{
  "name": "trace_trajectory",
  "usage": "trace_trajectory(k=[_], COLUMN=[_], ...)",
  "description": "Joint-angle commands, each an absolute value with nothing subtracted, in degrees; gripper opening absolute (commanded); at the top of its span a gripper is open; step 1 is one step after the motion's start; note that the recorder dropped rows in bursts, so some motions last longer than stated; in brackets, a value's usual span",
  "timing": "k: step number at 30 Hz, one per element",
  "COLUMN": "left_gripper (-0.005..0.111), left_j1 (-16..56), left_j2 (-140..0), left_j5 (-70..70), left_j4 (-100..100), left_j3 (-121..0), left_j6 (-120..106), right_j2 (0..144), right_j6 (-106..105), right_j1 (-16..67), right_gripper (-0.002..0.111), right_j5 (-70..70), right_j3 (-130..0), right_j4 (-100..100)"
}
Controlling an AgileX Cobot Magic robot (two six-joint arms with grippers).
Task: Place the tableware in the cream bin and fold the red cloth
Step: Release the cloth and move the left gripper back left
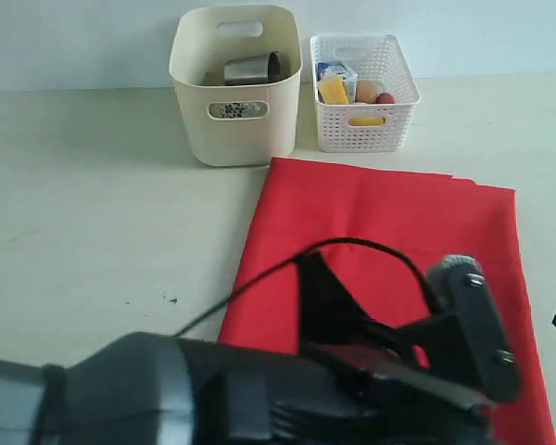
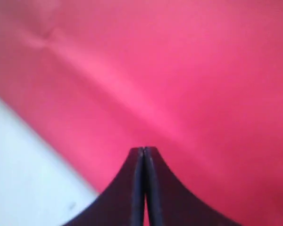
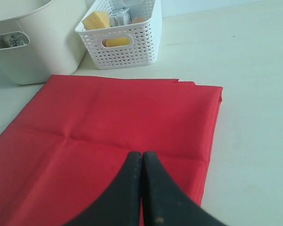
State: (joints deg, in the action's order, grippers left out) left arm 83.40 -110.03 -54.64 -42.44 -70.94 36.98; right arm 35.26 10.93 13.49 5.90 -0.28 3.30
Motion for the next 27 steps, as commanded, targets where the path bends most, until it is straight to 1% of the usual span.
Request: trace_trajectory(k=[1,3,6,9,12,16,19,23,25,27], left_gripper=[0.0,0.0,0.0,0.0,0.0,0.0,0.0,0.0,0.0,0.0], left_j1=[83.05,81.63,77.08,69.63,59.01,46.09,40.48,35.94,34.52,33.73], left_j2=[-101.83,-97.1,-88.58,-79.8,-72.65,-66.4,-65.63,-66.32,-67.16,-67.97], left_j5=[-69.96,-69.96,-69.96,-68.02,-57.76,-36.75,-26.88,-21.37,-17.89,-14.74], left_j4=[-58.62,-62.0,-62.85,-62.85,-62.96,-62.96,-64.13,-65.69,-66.7,-67.32], left_j3=[-59.14,-53.05,-44.06,-35.69,-30.43,-25.26,-22.73,-21.34,-20.97,-20.83], left_j6=[54.8,59.33,64.06,67.48,72.4,77.35,77.35,78.62,78.62,78.62], right_j2=[35.35,35.35,35.35,35.35,35.46,37.6,41.61,49.6,55.39,61.55], right_j6=[10.25,10.51,10.53,10.77,11.91,12.36,13.34,14.39,14.12,13.62], right_j1=[13.37,13.37,13.37,13.37,13.37,13.37,13.37,13.49,15.67,19.73], right_gripper=[0.0,0.0,0.0,0.0,0.0,0.0,0.0,0.0,0.0,0.0], right_j5=[6.18,6.18,5.64,4.92,4.49,4.26,1.34,-3.95,-5.33,-5.2], right_j3=[0.0,0.0,0.0,0.0,0.0,0.0,-1.82,-8.54,-12.34,-15.43], right_j4=[2.81,2.81,2.81,3.04,3.03,3.03,3.03,3.37,5.81,7.25])
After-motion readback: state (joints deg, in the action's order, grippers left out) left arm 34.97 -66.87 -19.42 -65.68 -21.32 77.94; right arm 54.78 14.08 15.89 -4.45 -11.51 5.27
